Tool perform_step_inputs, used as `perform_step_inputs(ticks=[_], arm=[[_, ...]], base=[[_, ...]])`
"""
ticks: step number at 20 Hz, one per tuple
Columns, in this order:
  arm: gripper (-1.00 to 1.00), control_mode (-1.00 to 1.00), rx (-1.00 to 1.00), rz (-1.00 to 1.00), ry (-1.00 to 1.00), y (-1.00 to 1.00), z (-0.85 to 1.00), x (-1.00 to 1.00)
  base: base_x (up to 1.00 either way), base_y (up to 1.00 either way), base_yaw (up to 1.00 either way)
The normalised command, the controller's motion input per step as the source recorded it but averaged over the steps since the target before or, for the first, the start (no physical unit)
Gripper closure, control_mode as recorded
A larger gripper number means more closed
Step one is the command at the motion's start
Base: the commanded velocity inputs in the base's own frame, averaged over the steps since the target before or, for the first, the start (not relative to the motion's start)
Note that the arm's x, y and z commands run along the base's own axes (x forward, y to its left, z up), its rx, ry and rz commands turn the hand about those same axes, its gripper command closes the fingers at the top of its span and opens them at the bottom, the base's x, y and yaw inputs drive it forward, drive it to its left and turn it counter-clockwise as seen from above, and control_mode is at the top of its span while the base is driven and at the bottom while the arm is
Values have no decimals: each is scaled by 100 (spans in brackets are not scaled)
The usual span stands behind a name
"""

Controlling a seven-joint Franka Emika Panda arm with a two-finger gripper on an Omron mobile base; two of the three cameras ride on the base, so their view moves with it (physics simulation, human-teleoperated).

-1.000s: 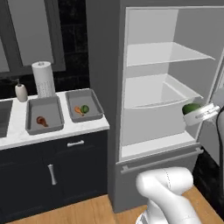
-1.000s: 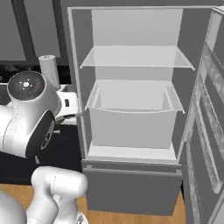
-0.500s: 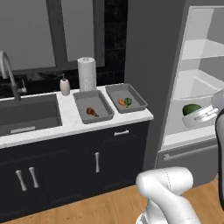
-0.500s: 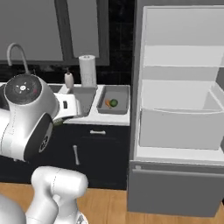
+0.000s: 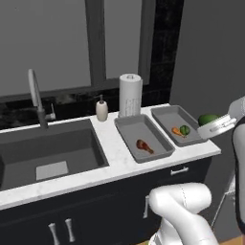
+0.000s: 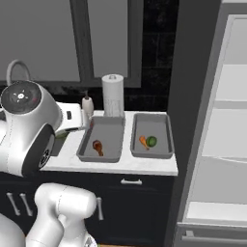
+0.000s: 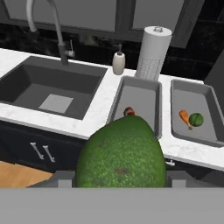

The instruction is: Place one avocado and one chicken drumstick in each tupperware on the nearby counter, to pack two identical lunches.

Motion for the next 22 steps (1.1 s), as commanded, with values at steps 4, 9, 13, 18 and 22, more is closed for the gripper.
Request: perform_step_inputs(ticks=[4, 9, 13, 18, 22], arm=[[100, 100, 0, 0, 0, 0, 0, 0], [100, 100, 0, 0, 0, 0, 0, 0], [100, 100, 0, 0, 0, 0, 0, 0], [100, -100, -2, 0, 12, 2, -31, 31], [100, -100, -8, 0, 33, 7, -91, 93]], base=[[88, -3, 0], [77, 0, 0], [44, 1, 0], [43, 6, 0], [0, 0, 0]])
